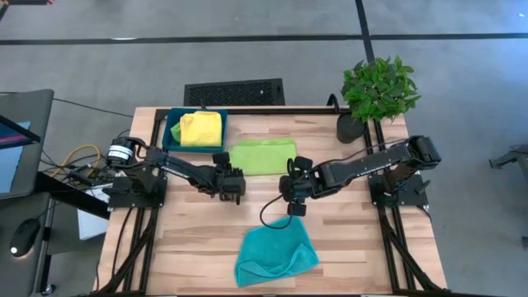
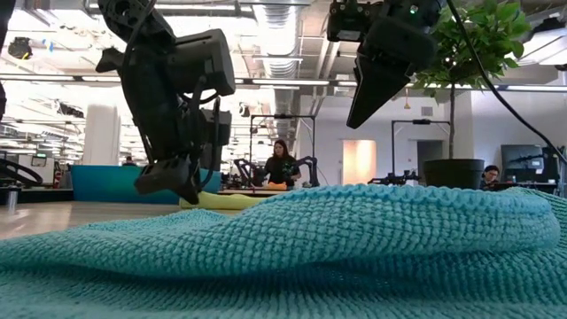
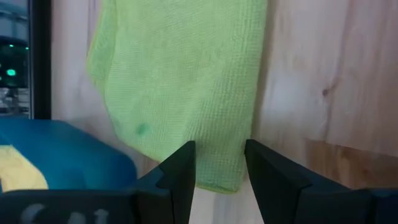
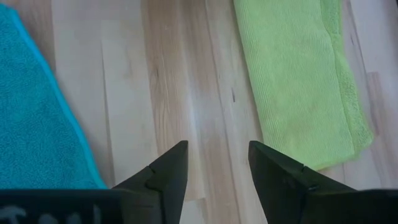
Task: Fold microfiber towels
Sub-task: Fold the light green towel
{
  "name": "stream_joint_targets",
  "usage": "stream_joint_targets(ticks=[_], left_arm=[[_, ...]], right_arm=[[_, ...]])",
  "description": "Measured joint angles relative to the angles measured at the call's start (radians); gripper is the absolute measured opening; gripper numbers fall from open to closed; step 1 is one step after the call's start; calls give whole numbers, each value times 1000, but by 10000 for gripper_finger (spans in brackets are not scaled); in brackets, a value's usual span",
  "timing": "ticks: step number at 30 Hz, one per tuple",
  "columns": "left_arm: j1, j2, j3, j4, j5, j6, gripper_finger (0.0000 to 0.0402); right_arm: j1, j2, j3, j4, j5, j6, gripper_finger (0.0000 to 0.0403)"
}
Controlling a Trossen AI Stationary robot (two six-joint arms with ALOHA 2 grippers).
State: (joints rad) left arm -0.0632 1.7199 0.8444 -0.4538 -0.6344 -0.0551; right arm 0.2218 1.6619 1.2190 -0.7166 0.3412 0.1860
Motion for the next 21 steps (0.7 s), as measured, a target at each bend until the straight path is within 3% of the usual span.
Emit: stream_joint_targets(ticks=[7, 15, 18, 21], left_arm=[[30, 0, -6, 10, 76, -4, 134], [57, -4, -32, 46, 94, 18, 132], [57, -4, -32, 46, 102, 29, 111], [57, -2, -33, 49, 112, 25, 61]], right_arm=[[0, 0, 0, 0, 0, 0, 191], [0, 0, 0, 0, 0, 0, 194], [0, 0, 0, 0, 0, 0, 192], [0, 0, 0, -2, 0, 0, 192]])
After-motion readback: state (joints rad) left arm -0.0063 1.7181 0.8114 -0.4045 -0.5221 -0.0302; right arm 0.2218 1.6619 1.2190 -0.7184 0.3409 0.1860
